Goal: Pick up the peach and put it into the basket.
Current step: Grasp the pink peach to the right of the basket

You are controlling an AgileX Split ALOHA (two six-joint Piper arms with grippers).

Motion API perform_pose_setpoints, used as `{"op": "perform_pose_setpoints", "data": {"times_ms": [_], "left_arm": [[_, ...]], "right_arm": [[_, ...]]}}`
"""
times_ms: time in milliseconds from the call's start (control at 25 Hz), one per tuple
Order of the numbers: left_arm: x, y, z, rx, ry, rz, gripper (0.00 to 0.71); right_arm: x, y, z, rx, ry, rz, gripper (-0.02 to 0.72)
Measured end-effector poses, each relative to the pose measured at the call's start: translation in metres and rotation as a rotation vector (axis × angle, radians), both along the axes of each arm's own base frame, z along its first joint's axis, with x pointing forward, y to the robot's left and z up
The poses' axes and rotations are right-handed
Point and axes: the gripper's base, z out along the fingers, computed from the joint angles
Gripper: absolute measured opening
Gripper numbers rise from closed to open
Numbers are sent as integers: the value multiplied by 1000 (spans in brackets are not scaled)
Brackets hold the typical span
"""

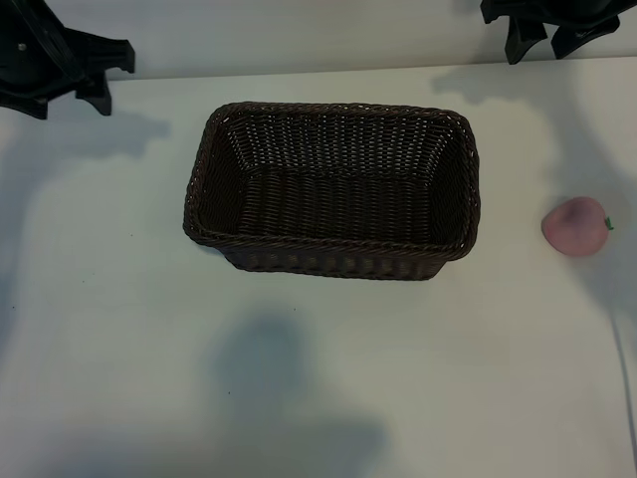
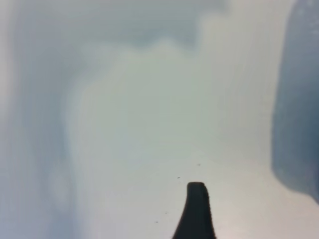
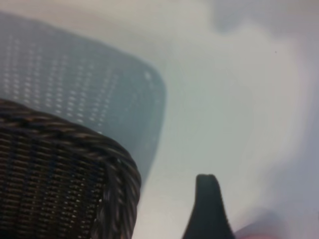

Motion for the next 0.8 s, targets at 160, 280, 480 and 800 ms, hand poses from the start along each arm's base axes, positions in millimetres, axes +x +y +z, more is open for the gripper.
{"op": "perform_pose_setpoints", "data": {"times_ms": [160,280,480,800], "left_arm": [[-1,0,0,4,7,1,598],[-1,0,0,4,7,1,598],[0,0,0,2,-5,2,598],[3,0,2,-2,-38,2,598]], "right_arm": [[1,-6,0,-53,-3,-33,514],[-2,-8,4,-74,-10,-44,514],[-14,-10,29,-71,-59,-47,514],[-63,-19,23,-141,37,-42,514]]}}
